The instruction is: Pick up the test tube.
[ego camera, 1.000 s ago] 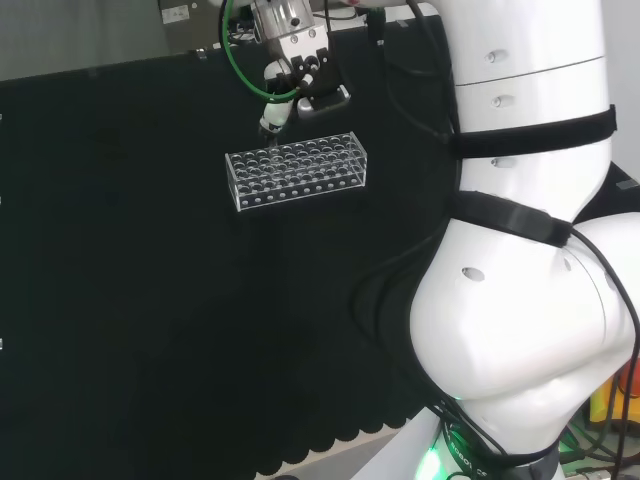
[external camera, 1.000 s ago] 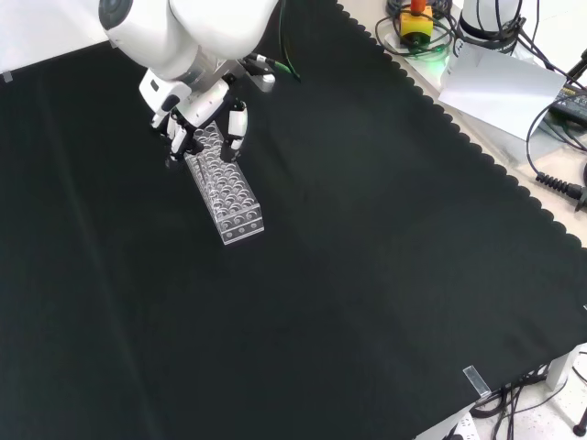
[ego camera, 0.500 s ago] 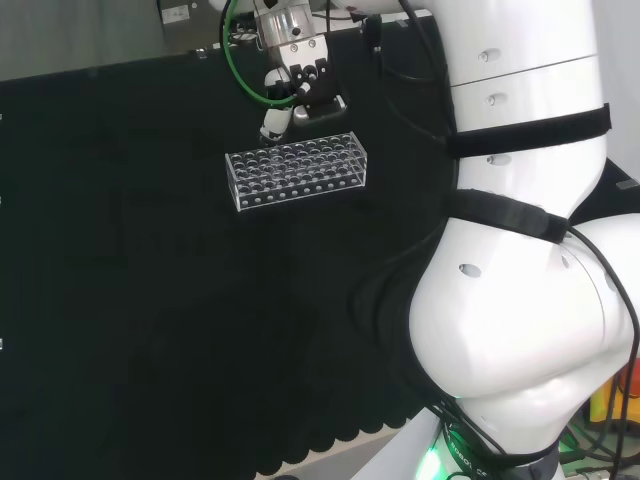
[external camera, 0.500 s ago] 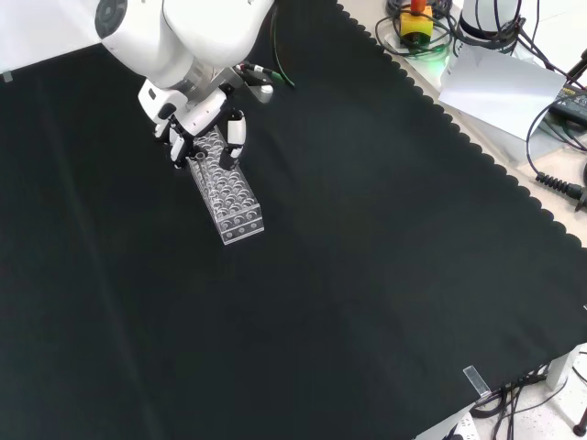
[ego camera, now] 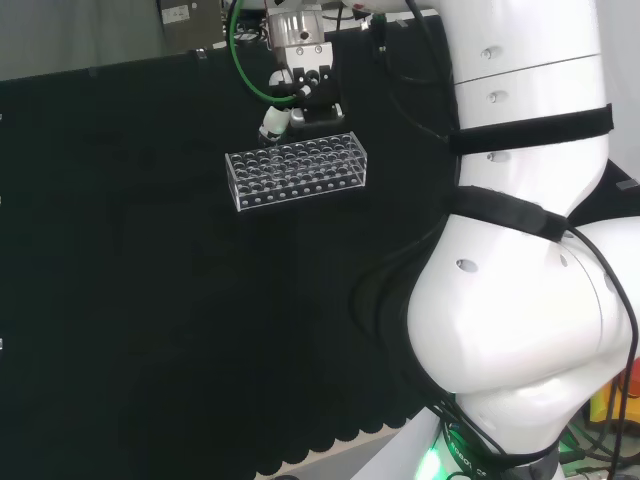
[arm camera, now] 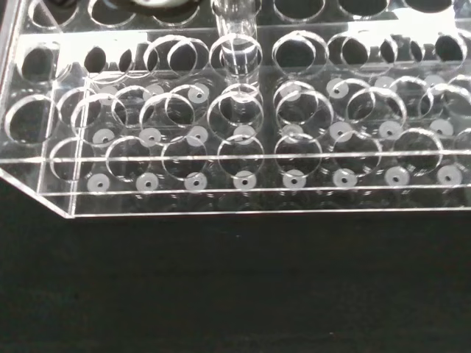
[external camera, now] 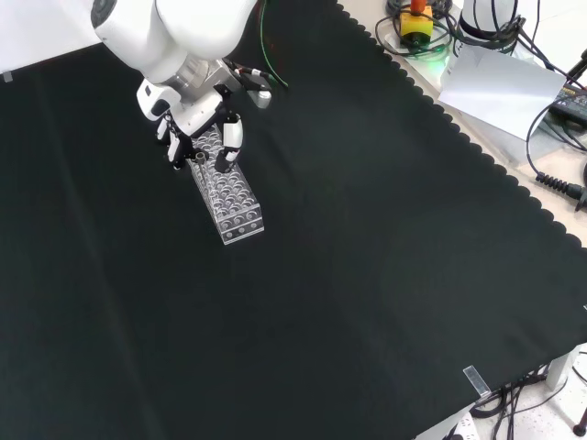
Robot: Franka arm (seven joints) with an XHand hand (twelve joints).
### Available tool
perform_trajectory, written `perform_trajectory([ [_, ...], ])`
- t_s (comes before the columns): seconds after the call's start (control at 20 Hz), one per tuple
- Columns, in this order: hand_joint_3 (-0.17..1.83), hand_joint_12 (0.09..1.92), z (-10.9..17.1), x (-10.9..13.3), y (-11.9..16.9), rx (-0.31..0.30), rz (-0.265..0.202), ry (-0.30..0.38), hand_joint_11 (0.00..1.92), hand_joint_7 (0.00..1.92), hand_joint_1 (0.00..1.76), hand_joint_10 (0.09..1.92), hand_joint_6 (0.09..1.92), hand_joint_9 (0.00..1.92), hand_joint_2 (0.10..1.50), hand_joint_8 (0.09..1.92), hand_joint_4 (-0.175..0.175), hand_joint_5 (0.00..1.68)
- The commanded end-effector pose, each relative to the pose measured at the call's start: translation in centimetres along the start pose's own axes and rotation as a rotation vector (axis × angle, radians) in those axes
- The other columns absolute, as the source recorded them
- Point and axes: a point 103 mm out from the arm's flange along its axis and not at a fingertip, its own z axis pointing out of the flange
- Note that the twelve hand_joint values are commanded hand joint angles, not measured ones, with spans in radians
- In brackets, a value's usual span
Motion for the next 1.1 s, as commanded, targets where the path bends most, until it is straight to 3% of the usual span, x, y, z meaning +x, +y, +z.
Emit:
perform_trajectory([
  [0.05,0.53,1.45,1.0,0.0,0.5,0.016,0.029,0.074,0.38,1.08,0.86,0.69,0.75,0.86,0.79,0.73,-0.165,0.6],
  [0.8,0.6,1.4,1.2,1.4,0.6,-0.023,0.037,0.168,0.46,1.17,0.96,0.64,0.77,0.99,0.75,0.71,-0.175,0.78],
  [1.1,0.64,1.38,0.5,1.9,0.6,-0.076,0.04,0.19,0.5,1.26,1.02,0.6,0.7,1.06,0.72,0.65,-0.175,0.9],
])
